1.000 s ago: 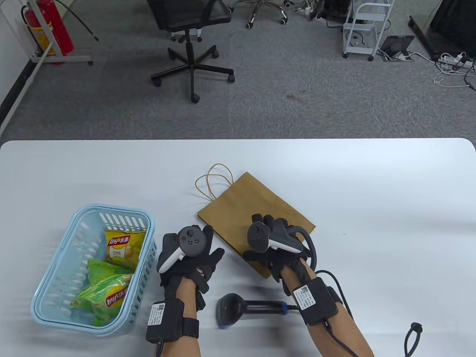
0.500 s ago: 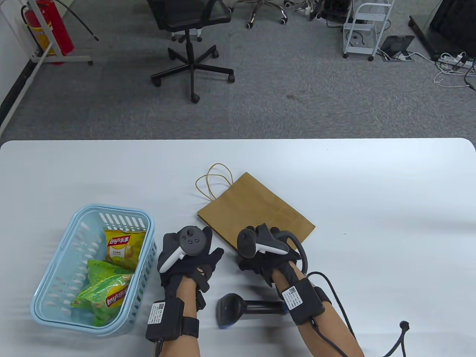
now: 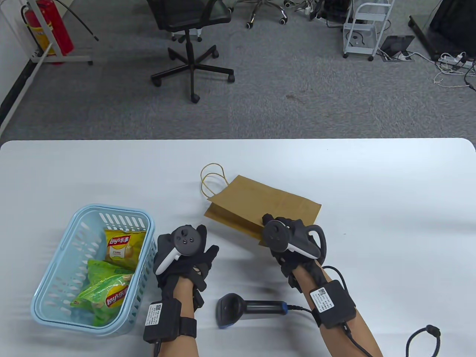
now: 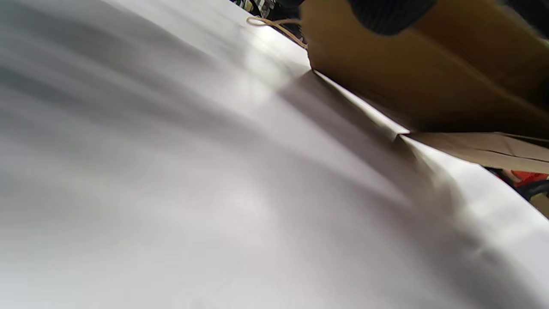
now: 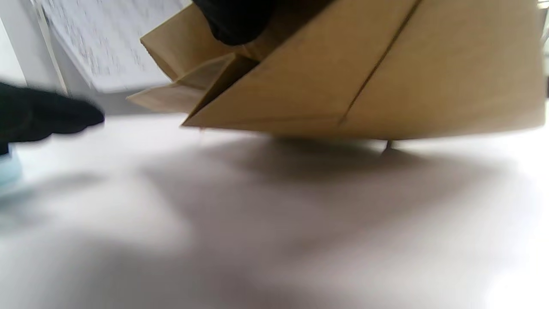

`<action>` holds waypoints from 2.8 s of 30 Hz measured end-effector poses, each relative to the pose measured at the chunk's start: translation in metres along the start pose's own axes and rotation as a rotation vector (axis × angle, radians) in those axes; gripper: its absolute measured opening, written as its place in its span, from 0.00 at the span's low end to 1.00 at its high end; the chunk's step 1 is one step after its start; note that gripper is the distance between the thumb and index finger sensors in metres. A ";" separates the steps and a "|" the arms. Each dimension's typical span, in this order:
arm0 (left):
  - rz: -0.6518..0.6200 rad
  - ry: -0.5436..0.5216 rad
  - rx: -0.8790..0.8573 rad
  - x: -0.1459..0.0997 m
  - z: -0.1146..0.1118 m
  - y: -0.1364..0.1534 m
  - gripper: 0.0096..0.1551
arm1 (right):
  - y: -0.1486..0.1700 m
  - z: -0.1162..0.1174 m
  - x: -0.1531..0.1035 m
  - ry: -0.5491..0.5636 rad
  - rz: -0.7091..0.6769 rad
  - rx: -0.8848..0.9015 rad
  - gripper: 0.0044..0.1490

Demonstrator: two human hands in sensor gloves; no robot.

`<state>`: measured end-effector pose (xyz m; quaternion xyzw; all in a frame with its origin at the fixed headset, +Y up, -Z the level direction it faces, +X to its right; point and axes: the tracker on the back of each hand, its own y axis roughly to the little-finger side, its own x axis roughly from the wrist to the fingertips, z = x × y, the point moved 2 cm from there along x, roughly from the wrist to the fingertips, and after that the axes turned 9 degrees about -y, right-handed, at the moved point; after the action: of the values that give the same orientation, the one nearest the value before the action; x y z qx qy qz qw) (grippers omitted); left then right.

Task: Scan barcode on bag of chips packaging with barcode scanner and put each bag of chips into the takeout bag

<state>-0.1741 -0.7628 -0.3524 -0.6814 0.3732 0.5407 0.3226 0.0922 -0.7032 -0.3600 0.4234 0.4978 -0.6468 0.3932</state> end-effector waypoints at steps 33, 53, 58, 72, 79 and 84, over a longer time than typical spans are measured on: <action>-0.200 -0.230 -0.967 -0.008 0.022 -0.025 0.34 | 0.056 -0.082 -0.068 0.261 -0.487 0.822 0.32; -0.166 -0.325 -0.931 -0.015 0.028 -0.032 0.25 | 0.110 -0.089 -0.074 0.224 -0.487 1.048 0.33; -0.158 -0.330 -0.954 -0.016 0.030 -0.032 0.25 | 0.126 -0.091 -0.078 0.244 -0.473 1.087 0.32; -0.149 -0.258 -0.913 -0.012 0.025 -0.035 0.30 | 0.116 -0.088 -0.075 0.217 -0.405 1.091 0.32; -0.096 -0.247 -0.725 -0.012 0.021 -0.037 0.46 | 0.094 -0.077 -0.070 0.311 -0.247 0.986 0.32; -0.105 -0.240 -0.730 -0.012 0.021 -0.038 0.45 | 0.067 -0.055 -0.062 0.468 -0.134 0.917 0.33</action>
<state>-0.1532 -0.7235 -0.3439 -0.7014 0.0804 0.6966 0.1278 0.1841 -0.6567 -0.3308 0.6526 0.2639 -0.7103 0.0032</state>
